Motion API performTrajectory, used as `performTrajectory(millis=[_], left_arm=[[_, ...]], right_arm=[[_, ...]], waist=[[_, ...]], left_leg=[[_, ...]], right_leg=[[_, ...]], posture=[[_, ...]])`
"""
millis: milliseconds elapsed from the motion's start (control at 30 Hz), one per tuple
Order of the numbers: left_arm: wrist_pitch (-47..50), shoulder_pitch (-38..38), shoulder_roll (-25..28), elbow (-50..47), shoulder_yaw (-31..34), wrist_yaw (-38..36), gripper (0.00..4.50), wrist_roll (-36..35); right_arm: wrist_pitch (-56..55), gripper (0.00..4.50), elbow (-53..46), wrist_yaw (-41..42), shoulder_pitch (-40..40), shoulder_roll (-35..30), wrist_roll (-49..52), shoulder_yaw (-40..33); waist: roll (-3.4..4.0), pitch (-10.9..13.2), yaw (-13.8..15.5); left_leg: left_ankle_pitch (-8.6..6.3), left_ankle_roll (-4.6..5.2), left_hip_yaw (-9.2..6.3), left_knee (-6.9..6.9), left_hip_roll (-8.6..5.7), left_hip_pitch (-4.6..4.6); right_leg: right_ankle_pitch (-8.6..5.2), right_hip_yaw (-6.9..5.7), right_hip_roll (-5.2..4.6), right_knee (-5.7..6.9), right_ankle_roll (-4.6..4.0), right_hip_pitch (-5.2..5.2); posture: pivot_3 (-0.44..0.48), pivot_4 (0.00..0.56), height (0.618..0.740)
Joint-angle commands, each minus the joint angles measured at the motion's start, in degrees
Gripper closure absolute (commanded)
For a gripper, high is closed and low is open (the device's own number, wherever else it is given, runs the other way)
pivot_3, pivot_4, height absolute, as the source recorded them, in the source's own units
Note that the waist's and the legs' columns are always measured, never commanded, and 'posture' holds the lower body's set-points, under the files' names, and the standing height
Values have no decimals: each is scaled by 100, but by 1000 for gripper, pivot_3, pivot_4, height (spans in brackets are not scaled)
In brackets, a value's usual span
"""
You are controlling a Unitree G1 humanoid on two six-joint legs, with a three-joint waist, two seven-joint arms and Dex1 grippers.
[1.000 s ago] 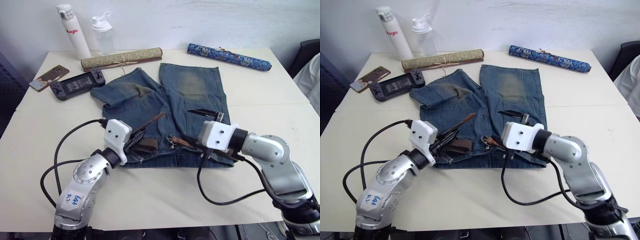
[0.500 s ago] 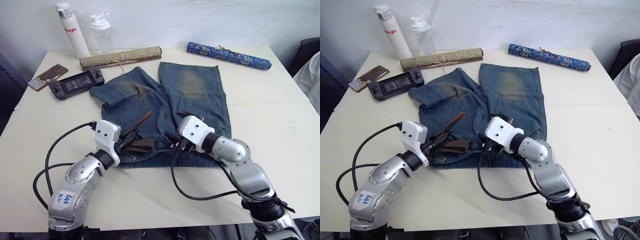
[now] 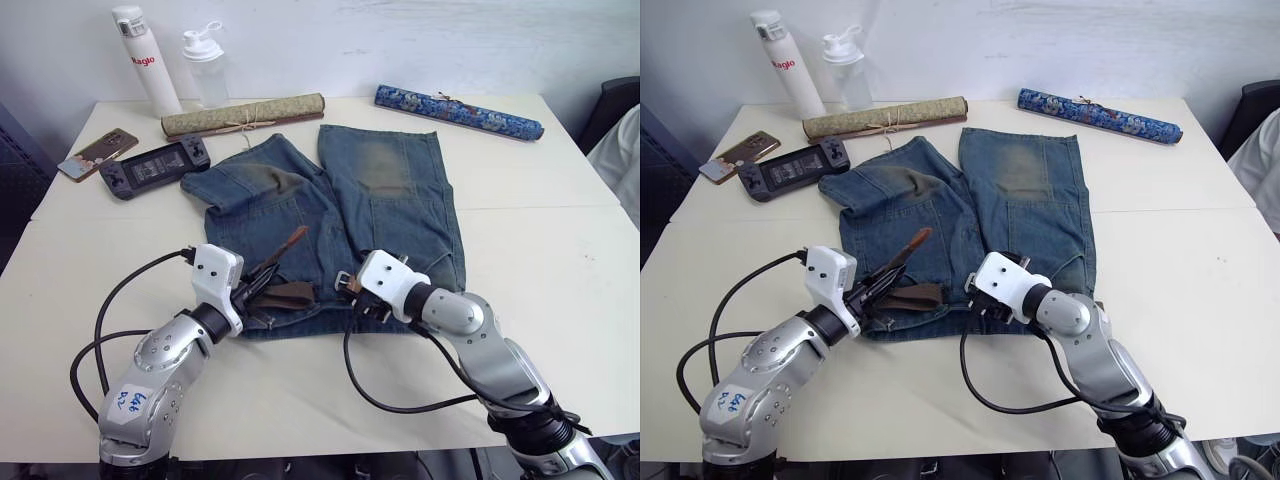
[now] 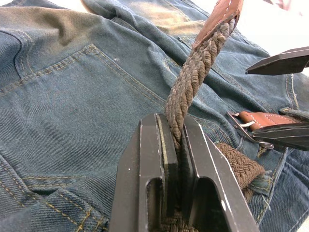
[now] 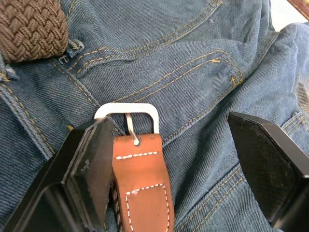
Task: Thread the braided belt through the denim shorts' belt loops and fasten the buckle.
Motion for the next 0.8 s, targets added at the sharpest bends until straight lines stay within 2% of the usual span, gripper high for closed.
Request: performTrajectory(millis=[33, 267, 600, 800], left_arm=[[-175, 51, 56, -168, 89, -48, 4500, -70], [-177, 114, 73, -197, 122, -84, 4500, -102], [-202, 191, 116, -182, 186, -112, 4500, -154], [-255, 218, 206, -136, 299, -151, 4500, -157]], right_arm=[[351, 579, -60, 11, 240, -150, -24, -41], [775, 579, -301, -32, 285, -2, 269, -200], [803, 579, -987, 546, 165, -540, 848, -374], [910, 579, -915, 634, -152, -904, 1002, -676]], waist=[[-2, -1, 3], [-13, -9, -2], [-15, -9, -19], [-14, -8, -30]], left_leg=[[0, 0, 0, 0, 0, 0], [0, 0, -1, -1, 1, 1], [-1, 2, -1, -5, 2, 0], [-1, 2, 0, -3, 2, 0]], right_leg=[[0, 0, 0, -1, 0, 0], [0, 0, 0, -1, 0, 1], [0, 0, 0, -4, 0, 0], [0, 1, 0, -2, 0, -3]], posture=[[0, 150, 717], [0, 150, 717], [0, 150, 717], [0, 150, 717]])
